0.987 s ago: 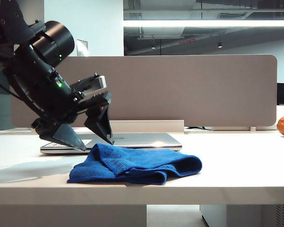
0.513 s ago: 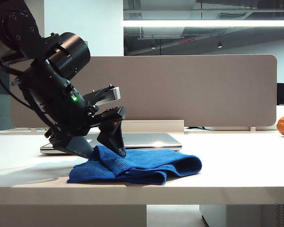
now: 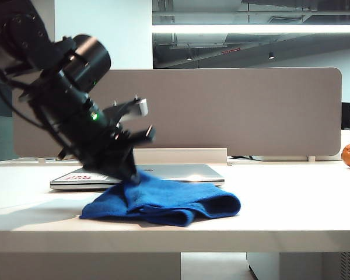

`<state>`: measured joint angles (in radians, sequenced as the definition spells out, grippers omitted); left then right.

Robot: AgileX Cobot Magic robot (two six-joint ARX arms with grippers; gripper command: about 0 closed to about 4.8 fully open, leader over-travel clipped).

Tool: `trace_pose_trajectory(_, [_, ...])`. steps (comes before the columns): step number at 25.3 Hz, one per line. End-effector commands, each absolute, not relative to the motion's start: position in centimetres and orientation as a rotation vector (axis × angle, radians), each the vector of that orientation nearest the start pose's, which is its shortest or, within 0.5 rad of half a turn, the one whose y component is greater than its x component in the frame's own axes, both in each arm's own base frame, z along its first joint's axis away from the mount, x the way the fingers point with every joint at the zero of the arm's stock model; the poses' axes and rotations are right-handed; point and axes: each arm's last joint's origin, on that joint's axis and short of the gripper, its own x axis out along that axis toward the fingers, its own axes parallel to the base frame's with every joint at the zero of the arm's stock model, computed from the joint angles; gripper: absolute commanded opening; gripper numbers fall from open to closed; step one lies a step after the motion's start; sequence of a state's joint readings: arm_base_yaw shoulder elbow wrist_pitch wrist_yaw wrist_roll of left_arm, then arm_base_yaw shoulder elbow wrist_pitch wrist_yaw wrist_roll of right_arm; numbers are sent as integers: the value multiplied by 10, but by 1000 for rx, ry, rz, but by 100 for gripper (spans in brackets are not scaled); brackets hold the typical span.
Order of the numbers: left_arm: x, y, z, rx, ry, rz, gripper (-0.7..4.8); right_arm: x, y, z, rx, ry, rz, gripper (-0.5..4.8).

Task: Pick up the blue rag and put it over the laptop.

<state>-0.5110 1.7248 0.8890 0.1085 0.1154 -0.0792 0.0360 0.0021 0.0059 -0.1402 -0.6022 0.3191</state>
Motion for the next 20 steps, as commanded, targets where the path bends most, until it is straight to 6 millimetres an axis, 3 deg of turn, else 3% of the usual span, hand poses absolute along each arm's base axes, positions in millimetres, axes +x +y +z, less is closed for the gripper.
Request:
trace_pose_trajectory(1, [306, -176, 189, 42, 629, -609, -6, 91, 20, 153, 343, 219, 612, 0])
trace_pose_trajectory(5, [321, -185, 235, 13, 517, -639, -6, 91, 20, 153, 344, 219, 612, -1])
trace_pose_trajectory(11, [332, -191, 271, 67, 390, -654, -6, 91, 20, 153, 344, 219, 616, 0])
trace_pose_trajectory(18, [347, -188, 293, 142, 278, -560, -6, 91, 20, 153, 344, 219, 615, -1])
trace_pose_trajectory(20, [362, -185, 293, 136, 272, -542, -6, 91, 20, 153, 344, 220, 616, -1])
